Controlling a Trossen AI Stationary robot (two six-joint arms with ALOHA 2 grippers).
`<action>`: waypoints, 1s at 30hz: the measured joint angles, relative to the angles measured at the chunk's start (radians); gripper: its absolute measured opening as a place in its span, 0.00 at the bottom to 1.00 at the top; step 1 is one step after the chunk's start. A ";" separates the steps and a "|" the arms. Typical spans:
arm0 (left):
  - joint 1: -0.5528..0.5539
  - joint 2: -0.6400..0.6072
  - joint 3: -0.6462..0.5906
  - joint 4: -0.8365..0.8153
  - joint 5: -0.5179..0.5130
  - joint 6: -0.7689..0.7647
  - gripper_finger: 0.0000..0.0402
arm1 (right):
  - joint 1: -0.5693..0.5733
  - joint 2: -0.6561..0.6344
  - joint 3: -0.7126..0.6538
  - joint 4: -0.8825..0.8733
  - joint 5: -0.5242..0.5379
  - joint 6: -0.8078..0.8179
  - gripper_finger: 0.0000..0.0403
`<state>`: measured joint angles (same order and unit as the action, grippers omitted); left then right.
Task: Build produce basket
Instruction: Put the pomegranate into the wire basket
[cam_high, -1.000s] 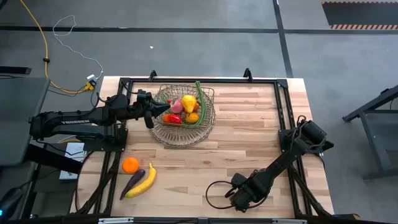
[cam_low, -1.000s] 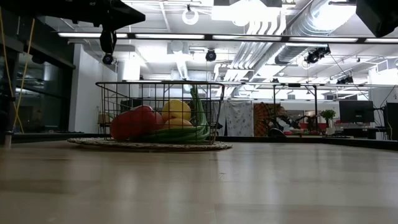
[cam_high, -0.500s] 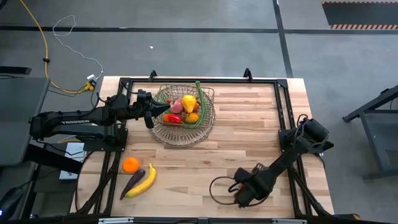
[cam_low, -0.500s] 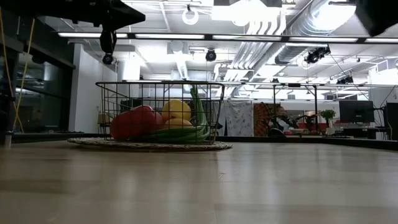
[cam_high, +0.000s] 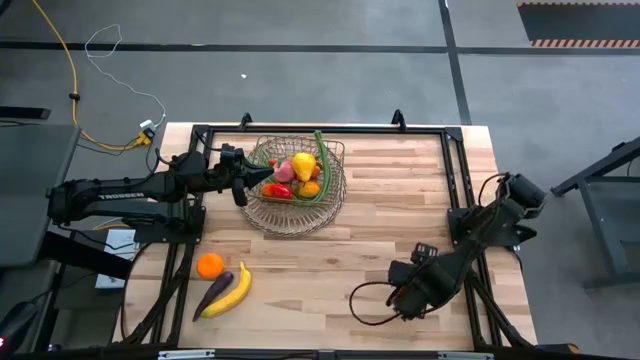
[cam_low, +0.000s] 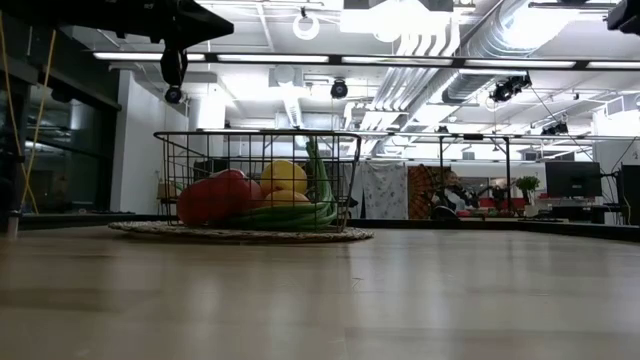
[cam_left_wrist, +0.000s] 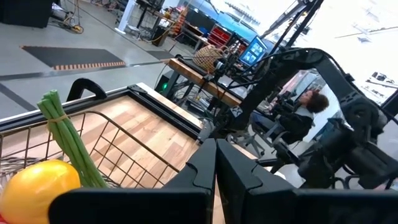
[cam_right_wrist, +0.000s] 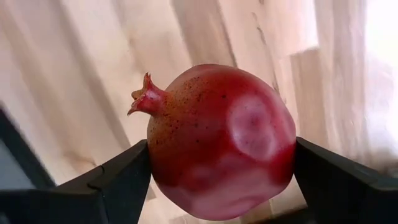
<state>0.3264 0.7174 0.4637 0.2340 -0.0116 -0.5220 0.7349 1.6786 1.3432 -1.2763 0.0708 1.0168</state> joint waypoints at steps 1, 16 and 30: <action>0.000 0.000 0.000 0.001 0.000 -0.001 0.00 | 0.003 -0.017 -0.022 0.021 0.000 -0.008 0.81; 0.001 0.000 0.000 0.004 0.012 0.001 0.00 | -0.191 -0.463 -0.527 0.865 0.270 -0.084 0.81; 0.000 0.000 0.049 0.031 0.166 0.173 0.10 | -0.596 -0.485 -0.440 1.382 0.159 -0.461 0.81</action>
<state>0.3267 0.7174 0.5131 0.2651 0.1539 -0.3489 0.1388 1.1934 0.9030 0.1057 0.2301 0.5556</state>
